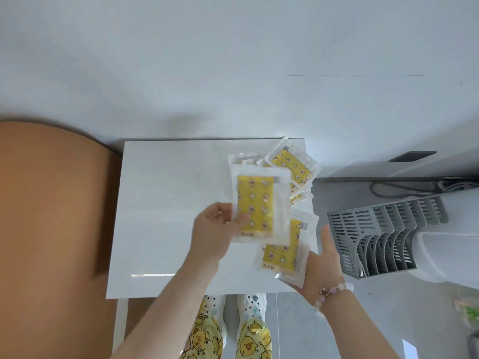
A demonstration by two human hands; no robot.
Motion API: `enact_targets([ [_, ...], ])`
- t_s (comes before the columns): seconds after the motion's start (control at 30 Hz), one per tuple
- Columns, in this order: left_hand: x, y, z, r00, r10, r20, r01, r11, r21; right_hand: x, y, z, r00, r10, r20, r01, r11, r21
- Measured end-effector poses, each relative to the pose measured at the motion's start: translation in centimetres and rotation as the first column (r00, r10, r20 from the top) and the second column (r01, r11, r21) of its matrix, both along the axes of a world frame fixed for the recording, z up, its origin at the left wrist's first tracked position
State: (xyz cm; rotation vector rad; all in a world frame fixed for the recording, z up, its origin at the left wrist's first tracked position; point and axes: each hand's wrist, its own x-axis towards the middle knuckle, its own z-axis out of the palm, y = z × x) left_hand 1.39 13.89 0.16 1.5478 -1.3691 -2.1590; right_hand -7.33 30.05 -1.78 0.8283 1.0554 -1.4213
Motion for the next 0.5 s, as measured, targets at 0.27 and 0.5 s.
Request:
enact_targets([
  [0.27, 1.8, 4.2, -0.7, 0.931, -0.315, 0.186, 0.338, 0.934, -0.111, 1.3, -1.1, 1.0, 0.994, 0.051, -0.094, -0.065, 0.985, -0.16],
  [0.5, 2.1, 4.7, -1.2, 0.865, -0.33, 0.379, 0.471, 0.793, -0.385, 3.1, -1.6, -0.4, 0.921, 0.224, -0.319, -0.196, 0.973, 0.119],
])
